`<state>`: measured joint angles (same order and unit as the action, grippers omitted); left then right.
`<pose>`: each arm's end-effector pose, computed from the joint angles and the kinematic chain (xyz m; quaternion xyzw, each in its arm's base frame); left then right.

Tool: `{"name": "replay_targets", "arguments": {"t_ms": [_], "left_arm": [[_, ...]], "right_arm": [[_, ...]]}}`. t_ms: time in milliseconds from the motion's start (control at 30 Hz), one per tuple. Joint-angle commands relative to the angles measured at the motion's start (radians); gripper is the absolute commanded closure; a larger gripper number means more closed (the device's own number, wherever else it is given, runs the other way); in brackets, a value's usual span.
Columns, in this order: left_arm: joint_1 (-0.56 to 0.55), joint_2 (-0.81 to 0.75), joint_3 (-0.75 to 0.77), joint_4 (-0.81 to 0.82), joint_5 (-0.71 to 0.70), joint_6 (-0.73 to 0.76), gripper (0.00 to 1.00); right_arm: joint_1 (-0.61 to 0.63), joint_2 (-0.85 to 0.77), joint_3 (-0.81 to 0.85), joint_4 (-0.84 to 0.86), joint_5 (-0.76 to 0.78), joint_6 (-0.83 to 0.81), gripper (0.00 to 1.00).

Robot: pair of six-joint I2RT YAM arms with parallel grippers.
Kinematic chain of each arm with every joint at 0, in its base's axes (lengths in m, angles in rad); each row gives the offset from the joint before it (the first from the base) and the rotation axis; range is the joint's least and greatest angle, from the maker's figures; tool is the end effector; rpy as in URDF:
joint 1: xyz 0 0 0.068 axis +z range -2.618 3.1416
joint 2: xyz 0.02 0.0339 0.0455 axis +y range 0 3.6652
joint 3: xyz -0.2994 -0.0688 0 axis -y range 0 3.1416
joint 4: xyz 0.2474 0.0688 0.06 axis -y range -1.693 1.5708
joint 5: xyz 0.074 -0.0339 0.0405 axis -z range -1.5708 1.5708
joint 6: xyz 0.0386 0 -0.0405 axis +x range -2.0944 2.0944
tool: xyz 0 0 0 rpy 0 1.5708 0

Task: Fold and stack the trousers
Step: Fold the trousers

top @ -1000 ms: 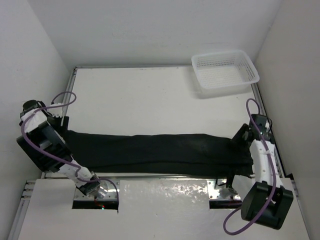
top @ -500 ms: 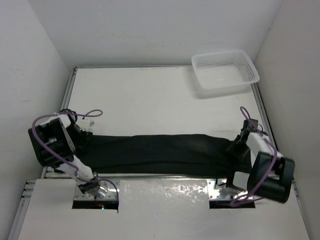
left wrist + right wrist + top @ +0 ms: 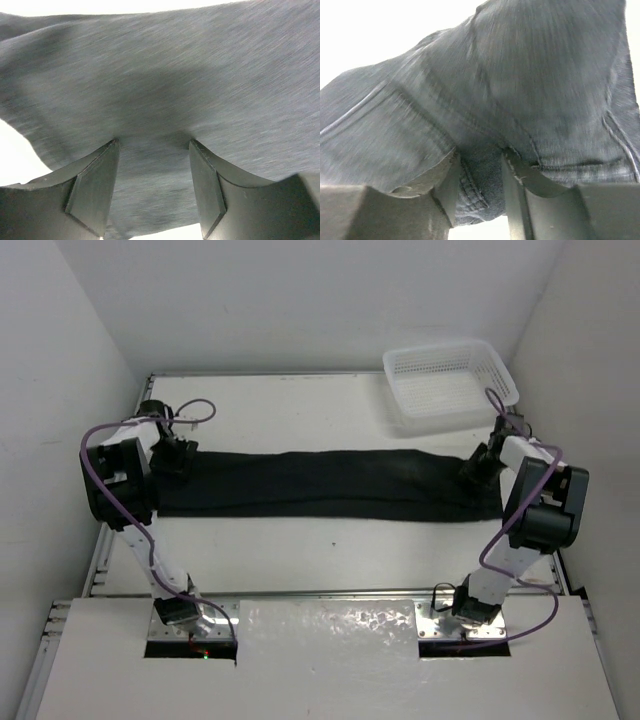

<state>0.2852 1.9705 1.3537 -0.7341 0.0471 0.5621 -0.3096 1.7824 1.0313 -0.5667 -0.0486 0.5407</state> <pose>0.3820 0.1101 0.1853 0.1397 0.9838 0.0238 0.1096 0.3176 -0.0996 0.1723 0.4062 0.9047 0.0385 0.1225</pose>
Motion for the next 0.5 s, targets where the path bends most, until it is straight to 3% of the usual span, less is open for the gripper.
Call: {"name": "replay_targets", "arguments": {"t_ms": [0, 167, 333, 467], "left_arm": [[0.012, -0.004, 0.051, 0.033, 0.031, -0.053, 0.45], [0.029, -0.064, 0.032, -0.022, 0.010, -0.054, 0.42], [0.051, -0.101, 0.015, -0.051, 0.016, -0.050, 0.39], [0.065, -0.114, 0.007, -0.062, 0.004, -0.039, 0.39]], "right_arm": [[0.000, -0.001, 0.113, 0.165, 0.020, -0.102, 0.61], [-0.008, -0.083, 0.202, 0.053, 0.038, -0.142, 0.57], [-0.048, -0.216, 0.069, 0.022, 0.047, -0.029, 0.51], [-0.052, -0.215, -0.017, 0.070, 0.059, 0.011, 0.48]]}}
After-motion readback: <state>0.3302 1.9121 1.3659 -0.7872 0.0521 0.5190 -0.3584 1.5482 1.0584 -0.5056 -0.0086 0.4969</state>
